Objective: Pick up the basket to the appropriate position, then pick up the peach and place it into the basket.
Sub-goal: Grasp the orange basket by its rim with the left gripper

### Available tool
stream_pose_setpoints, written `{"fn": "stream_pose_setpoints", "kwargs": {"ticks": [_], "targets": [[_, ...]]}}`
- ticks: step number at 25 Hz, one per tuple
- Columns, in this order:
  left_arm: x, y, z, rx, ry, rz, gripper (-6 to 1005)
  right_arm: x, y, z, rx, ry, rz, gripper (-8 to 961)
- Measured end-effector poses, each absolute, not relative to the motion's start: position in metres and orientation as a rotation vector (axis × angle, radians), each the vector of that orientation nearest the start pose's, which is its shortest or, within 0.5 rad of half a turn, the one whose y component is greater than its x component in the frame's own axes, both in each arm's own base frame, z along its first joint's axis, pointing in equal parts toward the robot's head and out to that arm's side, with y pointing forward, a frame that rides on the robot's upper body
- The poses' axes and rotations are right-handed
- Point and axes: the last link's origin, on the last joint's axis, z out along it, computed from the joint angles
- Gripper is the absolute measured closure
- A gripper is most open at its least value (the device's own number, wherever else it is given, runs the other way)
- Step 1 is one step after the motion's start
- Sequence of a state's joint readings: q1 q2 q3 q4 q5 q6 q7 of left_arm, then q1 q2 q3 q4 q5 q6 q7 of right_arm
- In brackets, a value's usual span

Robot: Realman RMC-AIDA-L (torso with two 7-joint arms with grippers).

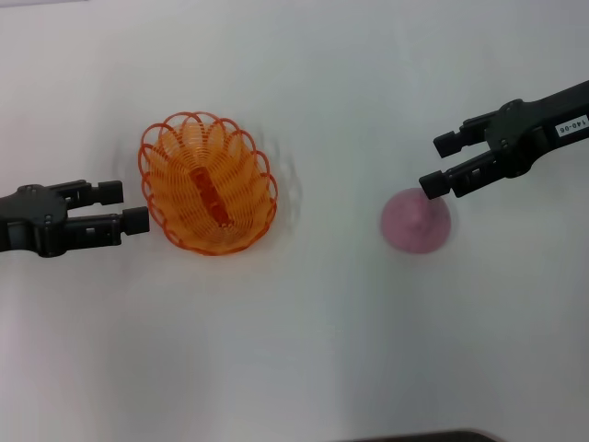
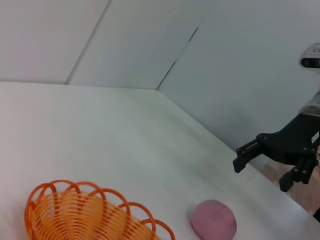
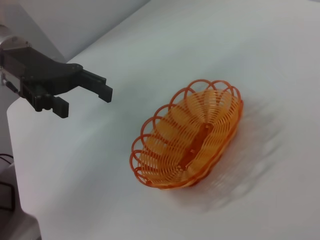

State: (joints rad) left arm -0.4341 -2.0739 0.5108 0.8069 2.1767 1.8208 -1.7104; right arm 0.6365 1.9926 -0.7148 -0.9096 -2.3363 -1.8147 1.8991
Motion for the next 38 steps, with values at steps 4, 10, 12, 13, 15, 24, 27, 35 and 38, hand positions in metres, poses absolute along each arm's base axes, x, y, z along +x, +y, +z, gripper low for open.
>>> {"fn": "stream_pose_setpoints", "kwargs": {"ticks": [4, 10, 12, 13, 15, 24, 27, 35, 38], "targets": [[-0.291, 0.283, 0.036, -2.708, -1.121, -0.720, 130, 0.245, 0.340, 0.054, -2.918, 0.992, 0.189, 3], [-0.291, 0.283, 0.036, -2.706, -1.122, -0.720, 134, 0.245, 0.339, 0.054, -2.917, 0.994, 0.190, 3], [-0.291, 0.283, 0.036, -2.706, -1.122, -0.720, 135, 0.245, 0.339, 0.054, -2.917, 0.994, 0.190, 3], [-0.291, 0.283, 0.036, -2.706, -1.122, -0.720, 136, 0.245, 0.339, 0.054, -2.917, 0.994, 0.190, 3], [-0.291, 0.284, 0.036, -2.704, -1.121, -0.726, 137, 0.245, 0.339, 0.054, -2.916, 0.995, 0.190, 3], [-0.275, 0.304, 0.041, -2.612, -1.104, -0.899, 144, 0.244, 0.340, 0.055, -2.916, 0.992, 0.193, 4], [-0.262, 0.326, 0.050, -2.511, -1.149, -0.996, 146, 0.243, 0.340, 0.054, -2.920, 0.988, 0.191, 4], [-0.225, 0.384, 0.055, -2.500, -1.198, -0.742, 151, 0.244, 0.340, 0.053, -2.919, 0.994, 0.190, 4], [-0.211, 0.402, 0.044, -2.463, -1.228, -0.475, 153, 0.245, 0.339, 0.054, -2.915, 0.999, 0.194, 4]]}}
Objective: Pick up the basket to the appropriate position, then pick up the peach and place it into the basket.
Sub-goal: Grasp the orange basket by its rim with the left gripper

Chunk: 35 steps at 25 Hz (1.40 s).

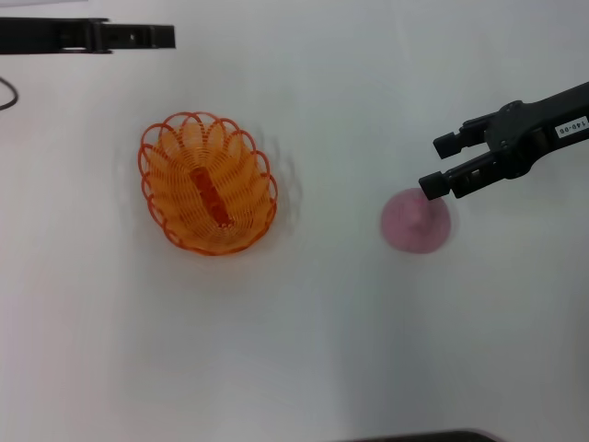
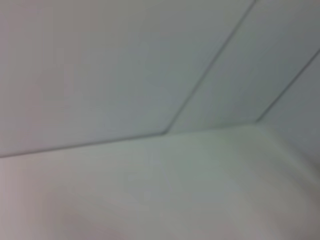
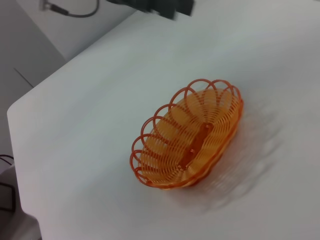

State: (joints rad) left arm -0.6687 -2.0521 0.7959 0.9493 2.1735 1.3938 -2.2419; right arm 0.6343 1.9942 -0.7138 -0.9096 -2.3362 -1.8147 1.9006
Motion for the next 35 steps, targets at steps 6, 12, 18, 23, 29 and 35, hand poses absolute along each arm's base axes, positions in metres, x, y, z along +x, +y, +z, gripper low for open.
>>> {"fn": "stream_pose_setpoints", "kwargs": {"ticks": [6, 12, 18, 23, 29, 35], "targets": [[-0.183, 0.420, 0.024, -2.494, -1.116, -0.152, 158, 0.244, 0.340, 0.053, -2.920, 0.994, 0.192, 4], [-0.162, 0.436, -0.001, -2.531, -0.885, 0.181, 162, 0.243, 0.341, 0.052, -2.921, 0.991, 0.193, 4], [-0.170, 0.445, -0.022, -2.494, -0.803, 0.322, 166, 0.242, 0.340, 0.051, -2.923, 0.994, 0.198, 4], [-0.189, 0.441, -0.033, -2.488, -0.823, 0.401, 169, 0.242, 0.340, 0.050, -2.924, 0.993, 0.197, 4], [-0.199, 0.434, -0.041, -2.502, -0.835, 0.458, 174, 0.241, 0.341, 0.049, -2.922, 0.986, 0.195, 5], [-0.201, 0.433, -0.042, -2.499, -0.829, 0.455, 224, 0.241, 0.341, 0.049, -2.923, 0.986, 0.196, 5]]}}
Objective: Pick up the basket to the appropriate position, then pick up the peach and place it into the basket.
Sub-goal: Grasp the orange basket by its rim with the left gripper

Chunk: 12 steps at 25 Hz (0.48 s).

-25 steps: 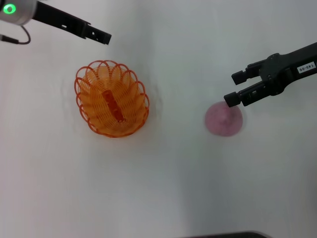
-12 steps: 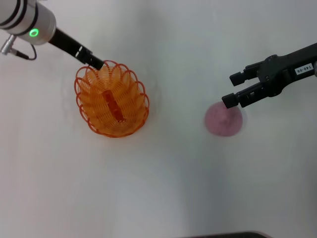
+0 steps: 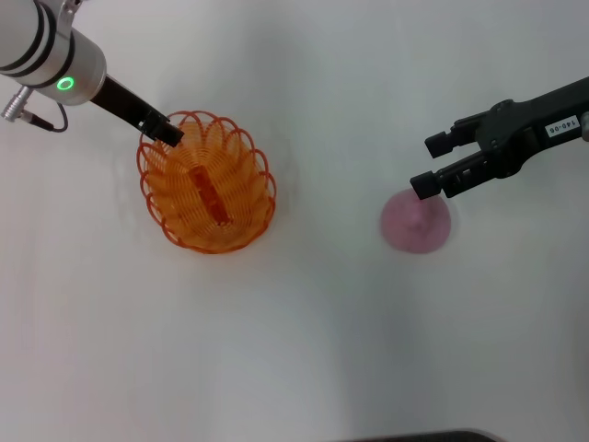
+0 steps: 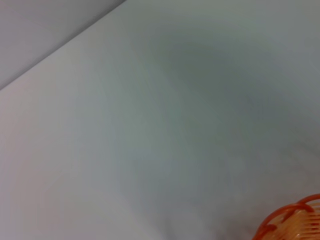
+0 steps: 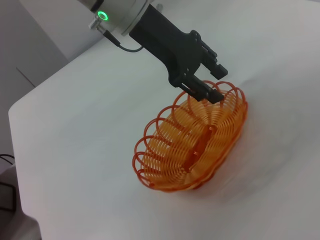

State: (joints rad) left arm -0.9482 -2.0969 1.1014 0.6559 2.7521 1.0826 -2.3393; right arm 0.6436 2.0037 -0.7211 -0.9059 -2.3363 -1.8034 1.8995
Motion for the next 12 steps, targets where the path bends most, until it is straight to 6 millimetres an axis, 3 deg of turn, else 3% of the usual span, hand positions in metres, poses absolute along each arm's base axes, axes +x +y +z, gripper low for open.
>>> {"fn": "stream_pose_setpoints", "kwargs": {"ticks": [9, 12], "targets": [[-0.1999, 0.4316, -0.0452, -2.515, -0.823, 0.457, 652, 0.2414, 0.3415, 0.0491, -2.921, 0.985, 0.195, 5], [-0.2004, 0.4308, -0.0428, -2.522, -0.844, 0.447, 720, 0.2409, 0.3419, 0.0492, -2.921, 0.982, 0.195, 5]]}}
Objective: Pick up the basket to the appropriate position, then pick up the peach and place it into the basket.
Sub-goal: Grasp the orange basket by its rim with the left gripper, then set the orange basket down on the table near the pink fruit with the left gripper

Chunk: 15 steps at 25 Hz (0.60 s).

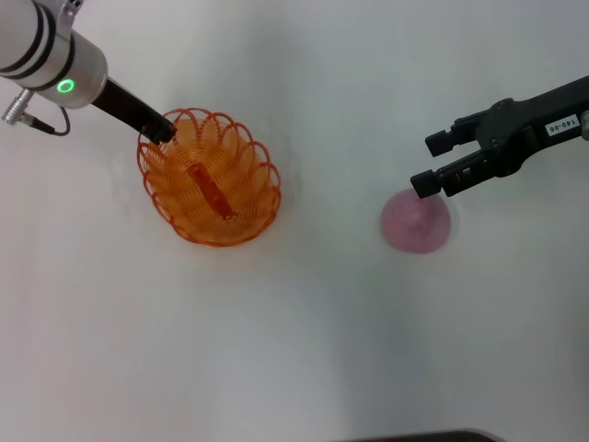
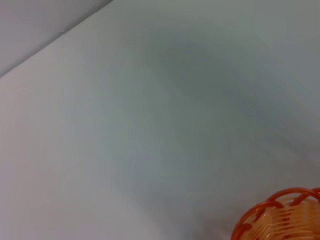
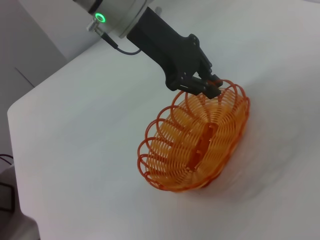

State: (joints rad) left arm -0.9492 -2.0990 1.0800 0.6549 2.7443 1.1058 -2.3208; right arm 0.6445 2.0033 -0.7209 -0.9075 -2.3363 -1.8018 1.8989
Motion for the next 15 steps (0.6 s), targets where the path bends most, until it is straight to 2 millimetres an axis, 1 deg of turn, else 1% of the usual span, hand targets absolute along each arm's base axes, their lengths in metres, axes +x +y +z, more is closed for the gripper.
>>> {"fn": "stream_pose_setpoints", "kwargs": {"ticks": [4, 6, 8, 10, 12, 15], "targets": [[-0.201, 0.431, -0.035, -2.533, -0.898, 0.403, 811, 0.241, 0.342, 0.049, -2.920, 0.980, 0.196, 5], [-0.202, 0.431, -0.028, -2.534, -0.955, 0.358, 857, 0.241, 0.343, 0.048, -2.918, 0.980, 0.197, 5], [-0.202, 0.430, -0.019, -2.547, -1.020, 0.308, 876, 0.241, 0.343, 0.048, -2.917, 0.980, 0.198, 5], [-0.202, 0.428, -0.009, -2.559, -1.100, 0.243, 895, 0.241, 0.343, 0.048, -2.917, 0.981, 0.198, 5], [-0.205, 0.426, 0.004, -2.548, -1.197, 0.171, 912, 0.241, 0.343, 0.048, -2.917, 0.981, 0.199, 5], [-0.216, 0.419, 0.020, -2.503, -1.392, 0.072, 931, 0.241, 0.342, 0.047, -2.917, 0.982, 0.202, 5]]}}
